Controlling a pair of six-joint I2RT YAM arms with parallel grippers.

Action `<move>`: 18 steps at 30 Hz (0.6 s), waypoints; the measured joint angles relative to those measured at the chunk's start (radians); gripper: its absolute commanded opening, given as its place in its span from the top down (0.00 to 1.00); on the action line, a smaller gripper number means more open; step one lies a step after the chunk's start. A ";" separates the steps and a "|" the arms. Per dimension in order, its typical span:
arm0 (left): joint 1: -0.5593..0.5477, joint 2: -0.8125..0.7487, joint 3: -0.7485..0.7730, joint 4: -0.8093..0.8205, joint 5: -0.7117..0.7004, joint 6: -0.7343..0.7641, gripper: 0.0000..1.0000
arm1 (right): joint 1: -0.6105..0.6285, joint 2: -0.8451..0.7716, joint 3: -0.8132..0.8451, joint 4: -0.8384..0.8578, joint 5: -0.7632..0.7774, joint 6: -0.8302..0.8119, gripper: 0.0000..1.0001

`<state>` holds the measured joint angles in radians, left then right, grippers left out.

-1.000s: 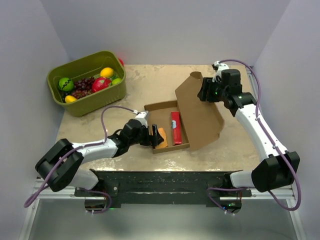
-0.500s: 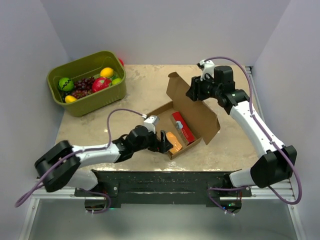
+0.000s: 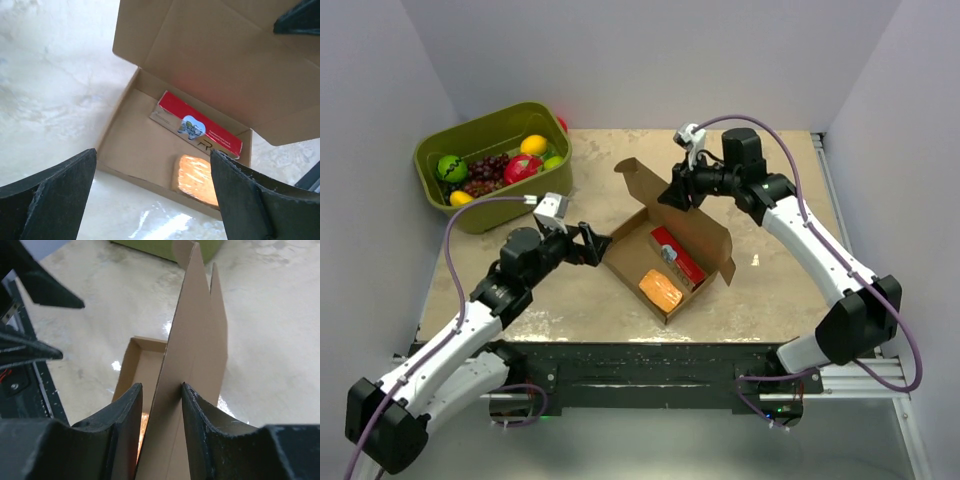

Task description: Fold the paper box

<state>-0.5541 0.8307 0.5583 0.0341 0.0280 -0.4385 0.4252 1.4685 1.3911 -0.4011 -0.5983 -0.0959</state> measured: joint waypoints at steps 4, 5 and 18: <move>0.114 0.006 0.003 0.056 0.104 0.060 0.00 | 0.007 0.012 0.000 0.015 -0.060 -0.012 0.82; 0.143 0.028 0.003 0.086 0.132 0.068 0.00 | 0.007 0.013 0.000 0.018 -0.067 -0.014 0.82; 0.247 0.254 -0.003 0.399 0.416 0.193 0.00 | 0.009 0.015 0.000 0.015 -0.115 -0.058 1.00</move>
<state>-0.3069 1.0847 0.5552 0.4328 0.4438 -0.2459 0.4339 1.4837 1.3911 -0.3859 -0.7132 -0.1535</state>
